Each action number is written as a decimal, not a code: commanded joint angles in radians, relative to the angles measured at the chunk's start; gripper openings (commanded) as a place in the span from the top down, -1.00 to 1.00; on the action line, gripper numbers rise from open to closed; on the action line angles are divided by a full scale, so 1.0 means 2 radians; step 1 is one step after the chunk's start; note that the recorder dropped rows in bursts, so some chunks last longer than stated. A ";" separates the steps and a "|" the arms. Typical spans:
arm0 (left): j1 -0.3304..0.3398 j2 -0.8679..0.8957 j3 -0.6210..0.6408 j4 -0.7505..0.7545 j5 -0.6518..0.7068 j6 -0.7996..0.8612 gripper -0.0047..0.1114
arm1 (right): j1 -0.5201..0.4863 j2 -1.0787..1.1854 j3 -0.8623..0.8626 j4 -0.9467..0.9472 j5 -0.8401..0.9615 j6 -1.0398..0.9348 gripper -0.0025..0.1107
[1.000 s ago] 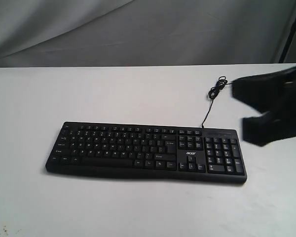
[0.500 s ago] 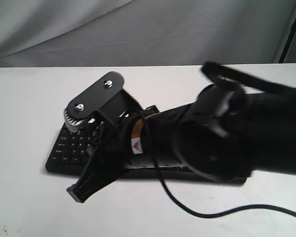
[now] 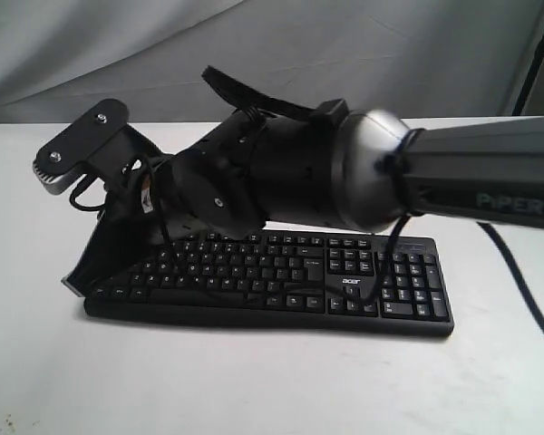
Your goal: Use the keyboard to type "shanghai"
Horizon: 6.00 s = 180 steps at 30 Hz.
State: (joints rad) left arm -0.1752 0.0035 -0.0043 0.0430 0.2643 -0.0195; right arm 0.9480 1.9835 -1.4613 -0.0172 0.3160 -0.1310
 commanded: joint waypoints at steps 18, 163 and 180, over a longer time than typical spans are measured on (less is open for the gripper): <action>-0.002 -0.002 0.002 0.000 -0.001 -0.001 0.92 | -0.040 0.120 -0.053 0.034 -0.068 -0.032 0.96; -0.002 -0.002 0.002 0.000 -0.001 -0.001 0.92 | -0.080 0.076 0.098 0.057 -0.111 -0.023 0.96; -0.002 -0.002 0.002 0.000 -0.001 -0.001 0.92 | -0.080 0.076 0.098 0.057 -0.115 -0.023 0.96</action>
State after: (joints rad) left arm -0.1752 0.0035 -0.0043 0.0430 0.2643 -0.0195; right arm 0.7910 2.1367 -1.2651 0.0953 0.0765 -0.1771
